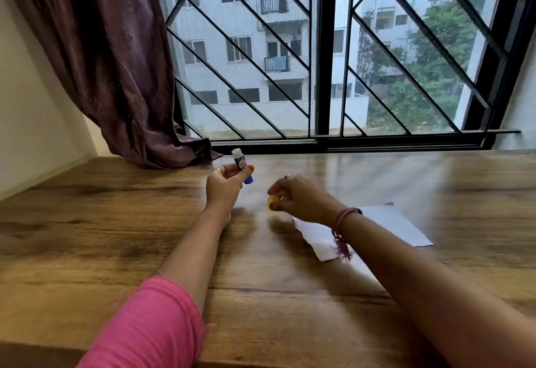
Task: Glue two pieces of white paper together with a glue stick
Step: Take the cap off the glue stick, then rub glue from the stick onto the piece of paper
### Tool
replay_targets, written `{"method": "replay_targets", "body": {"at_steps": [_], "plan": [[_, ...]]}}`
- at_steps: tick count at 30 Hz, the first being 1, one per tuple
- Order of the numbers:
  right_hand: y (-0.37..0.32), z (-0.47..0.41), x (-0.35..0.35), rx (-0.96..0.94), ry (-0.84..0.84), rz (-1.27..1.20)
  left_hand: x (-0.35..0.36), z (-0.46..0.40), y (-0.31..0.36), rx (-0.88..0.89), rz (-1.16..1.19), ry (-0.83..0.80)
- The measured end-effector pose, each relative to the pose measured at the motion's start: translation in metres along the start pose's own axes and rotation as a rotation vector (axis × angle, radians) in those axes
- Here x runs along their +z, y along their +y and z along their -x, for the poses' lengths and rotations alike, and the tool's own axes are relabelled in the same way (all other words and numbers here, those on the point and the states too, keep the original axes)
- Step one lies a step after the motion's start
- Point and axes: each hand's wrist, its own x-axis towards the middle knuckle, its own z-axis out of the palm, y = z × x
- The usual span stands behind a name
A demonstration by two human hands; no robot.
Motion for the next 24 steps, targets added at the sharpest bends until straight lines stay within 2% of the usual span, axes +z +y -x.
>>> {"method": "replay_targets", "body": {"at_steps": [5,10,12,15,17,24], "plan": [[0.001,0.001,0.013,0.003,-0.014,0.04,0.002,0.003,0.005,0.029,0.029,-0.007],[0.003,0.008,-0.009,0.084,0.031,-0.172,0.006,0.01,0.017,0.031,0.119,-0.063],[0.006,0.013,-0.02,0.118,0.1,-0.337,0.009,0.014,0.025,0.017,0.201,-0.13],[0.008,0.023,-0.032,0.18,0.165,-0.734,0.013,0.026,0.037,0.012,0.292,-0.273],[0.007,0.027,-0.035,0.188,0.191,-0.884,0.016,0.034,0.044,0.014,0.325,-0.343],[-0.006,0.028,-0.021,0.119,0.341,-0.823,0.021,0.052,0.05,-0.036,0.447,-0.451]]}}
